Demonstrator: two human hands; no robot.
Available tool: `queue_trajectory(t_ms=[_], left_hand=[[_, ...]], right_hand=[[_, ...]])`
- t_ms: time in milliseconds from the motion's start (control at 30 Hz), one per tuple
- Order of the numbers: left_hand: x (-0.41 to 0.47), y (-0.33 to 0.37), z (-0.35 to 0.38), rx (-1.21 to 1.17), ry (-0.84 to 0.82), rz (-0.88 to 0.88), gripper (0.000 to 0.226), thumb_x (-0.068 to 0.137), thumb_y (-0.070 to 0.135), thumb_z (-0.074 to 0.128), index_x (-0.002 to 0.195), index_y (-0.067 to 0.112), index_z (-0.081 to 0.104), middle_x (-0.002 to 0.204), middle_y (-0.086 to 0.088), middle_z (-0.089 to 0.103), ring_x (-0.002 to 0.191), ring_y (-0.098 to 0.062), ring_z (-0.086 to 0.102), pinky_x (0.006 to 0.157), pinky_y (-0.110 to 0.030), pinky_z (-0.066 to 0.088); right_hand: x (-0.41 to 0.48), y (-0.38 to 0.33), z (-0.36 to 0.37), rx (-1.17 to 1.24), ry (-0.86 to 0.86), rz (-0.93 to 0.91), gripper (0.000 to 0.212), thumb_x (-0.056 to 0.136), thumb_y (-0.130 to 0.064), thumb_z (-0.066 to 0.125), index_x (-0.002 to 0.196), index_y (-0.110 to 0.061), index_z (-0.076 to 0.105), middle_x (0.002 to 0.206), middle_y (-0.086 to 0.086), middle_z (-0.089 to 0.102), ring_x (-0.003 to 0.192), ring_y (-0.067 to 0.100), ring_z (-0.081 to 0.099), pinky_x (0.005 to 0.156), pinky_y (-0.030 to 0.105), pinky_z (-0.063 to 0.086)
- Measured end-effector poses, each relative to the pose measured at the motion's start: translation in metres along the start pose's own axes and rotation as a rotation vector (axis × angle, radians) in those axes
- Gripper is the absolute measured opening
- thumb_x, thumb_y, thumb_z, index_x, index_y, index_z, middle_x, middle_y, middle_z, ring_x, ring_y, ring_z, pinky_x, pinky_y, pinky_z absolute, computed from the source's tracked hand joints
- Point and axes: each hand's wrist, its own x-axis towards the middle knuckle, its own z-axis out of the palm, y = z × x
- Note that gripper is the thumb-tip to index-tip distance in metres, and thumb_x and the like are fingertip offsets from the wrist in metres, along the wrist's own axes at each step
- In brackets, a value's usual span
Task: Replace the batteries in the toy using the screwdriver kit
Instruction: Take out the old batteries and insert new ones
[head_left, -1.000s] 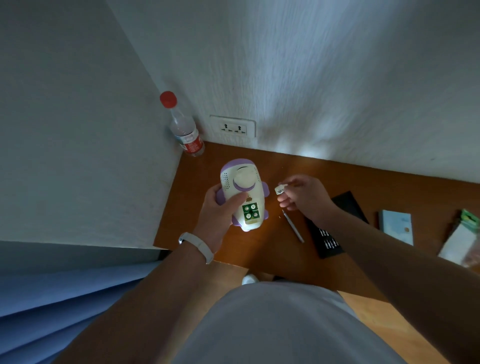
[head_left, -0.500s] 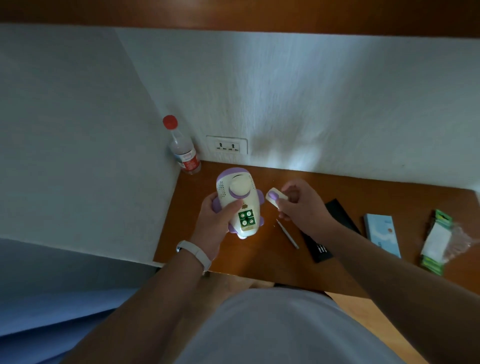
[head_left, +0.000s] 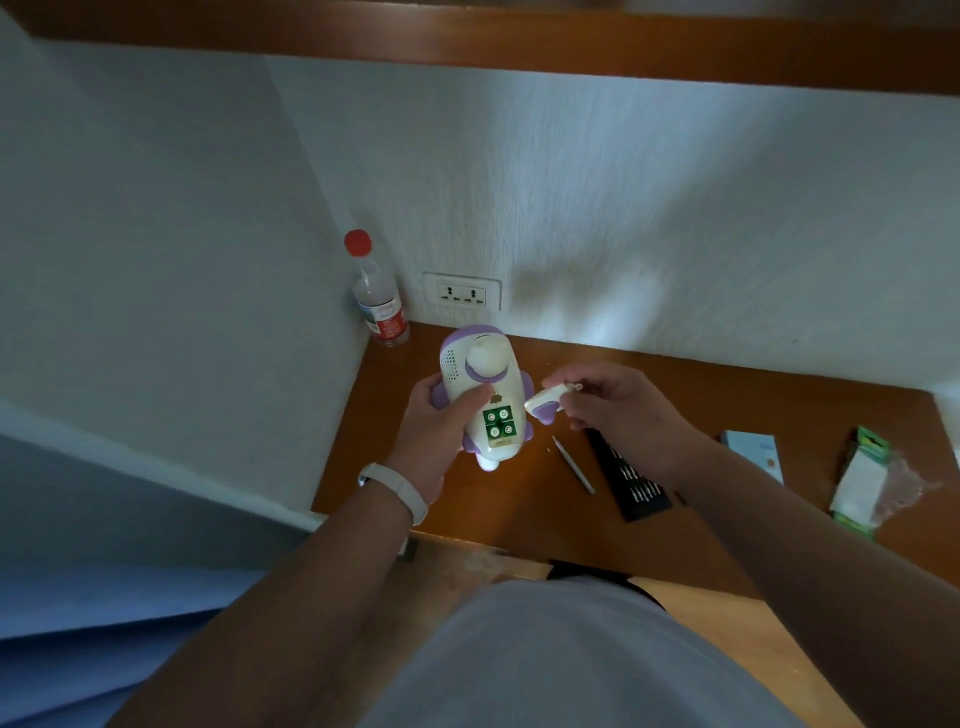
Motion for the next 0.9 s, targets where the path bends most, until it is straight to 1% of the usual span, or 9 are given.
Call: queue_trajectory(t_ms=[100,233,333,400,500,667,767,833,900], left_hand=[[-0.003,-0.002,0.003,0.015,0.004,0.007,0.057,0.087,0.021,0.076,0.136,0.020,0.047,0.124,-0.002,0.068,0.111,-0.025,0.068,0.090,-0.051,0.059],[-0.007,-0.004,0.003,0.013,0.016,0.003,0.058,0.087,0.022,0.076,0.137,0.020,0.047,0.125,-0.001,0.067,0.111,-0.024,0.068,0.090,-0.050,0.059],[-0.009,-0.005,0.001,0.015,0.025,0.008,0.059,0.084,0.025,0.078,0.135,0.024,0.048,0.123,0.003,0.068,0.107,-0.019,0.070,0.085,-0.045,0.061],[-0.011,-0.006,0.000,0.025,0.035,0.010,0.062,0.080,0.029,0.081,0.133,0.027,0.049,0.121,0.005,0.068,0.106,-0.018,0.070,0.084,-0.044,0.062],[-0.014,-0.007,-0.001,0.023,0.064,-0.013,0.065,0.076,0.033,0.083,0.131,0.030,0.049,0.120,0.006,0.067,0.107,-0.020,0.068,0.086,-0.045,0.061],[-0.019,-0.008,-0.007,-0.010,0.084,-0.033,0.059,0.075,0.034,0.085,0.122,0.036,0.050,0.116,0.007,0.068,0.101,-0.018,0.071,0.072,-0.037,0.063],[-0.023,-0.005,-0.006,-0.010,0.069,-0.043,0.073,0.059,0.044,0.090,0.120,0.036,0.051,0.110,0.009,0.070,0.091,-0.015,0.074,0.067,-0.035,0.062],[-0.025,-0.003,-0.005,-0.003,0.067,-0.038,0.081,0.048,0.050,0.089,0.118,0.037,0.052,0.107,0.010,0.072,0.086,-0.012,0.075,0.067,-0.036,0.062],[-0.026,-0.002,-0.005,-0.005,0.071,-0.036,0.082,0.046,0.051,0.089,0.118,0.037,0.052,0.108,0.010,0.072,0.088,-0.013,0.075,0.070,-0.039,0.063]], right_hand=[[0.003,-0.005,0.002,-0.087,-0.071,-0.002,0.025,0.098,-0.009,0.053,0.108,-0.024,0.070,0.072,-0.022,0.064,0.065,-0.004,0.053,0.061,0.011,0.046],[0.009,-0.009,0.012,-0.233,-0.181,0.027,0.022,0.100,-0.018,0.051,0.111,-0.029,0.066,0.066,-0.029,0.062,0.055,-0.007,0.051,0.051,0.008,0.041],[0.012,-0.013,0.020,-0.299,-0.222,0.013,0.022,0.100,-0.018,0.051,0.116,-0.025,0.063,0.085,-0.023,0.065,0.071,-0.010,0.061,0.055,0.004,0.042],[0.014,-0.013,0.023,-0.371,-0.240,-0.015,0.024,0.101,-0.019,0.050,0.121,-0.023,0.062,0.102,-0.013,0.062,0.085,-0.001,0.063,0.060,0.006,0.044],[0.016,-0.013,0.028,-0.470,-0.248,-0.078,0.025,0.101,-0.019,0.051,0.124,-0.021,0.060,0.111,-0.006,0.057,0.094,0.007,0.061,0.069,0.013,0.045],[0.016,-0.012,0.034,-0.484,-0.211,-0.131,0.024,0.098,-0.023,0.059,0.120,-0.027,0.055,0.102,-0.014,0.060,0.090,0.004,0.061,0.072,0.014,0.045],[0.017,-0.011,0.037,-0.537,-0.218,-0.178,0.016,0.095,-0.023,0.062,0.108,-0.030,0.057,0.096,-0.018,0.056,0.087,0.001,0.058,0.066,0.012,0.043],[0.018,-0.011,0.038,-0.551,-0.219,-0.214,0.015,0.094,-0.022,0.063,0.106,-0.029,0.059,0.094,-0.020,0.054,0.086,0.000,0.056,0.066,0.011,0.042],[0.018,-0.011,0.039,-0.542,-0.202,-0.228,0.017,0.092,-0.022,0.065,0.108,-0.026,0.061,0.094,-0.020,0.054,0.086,-0.001,0.056,0.067,0.010,0.043]])
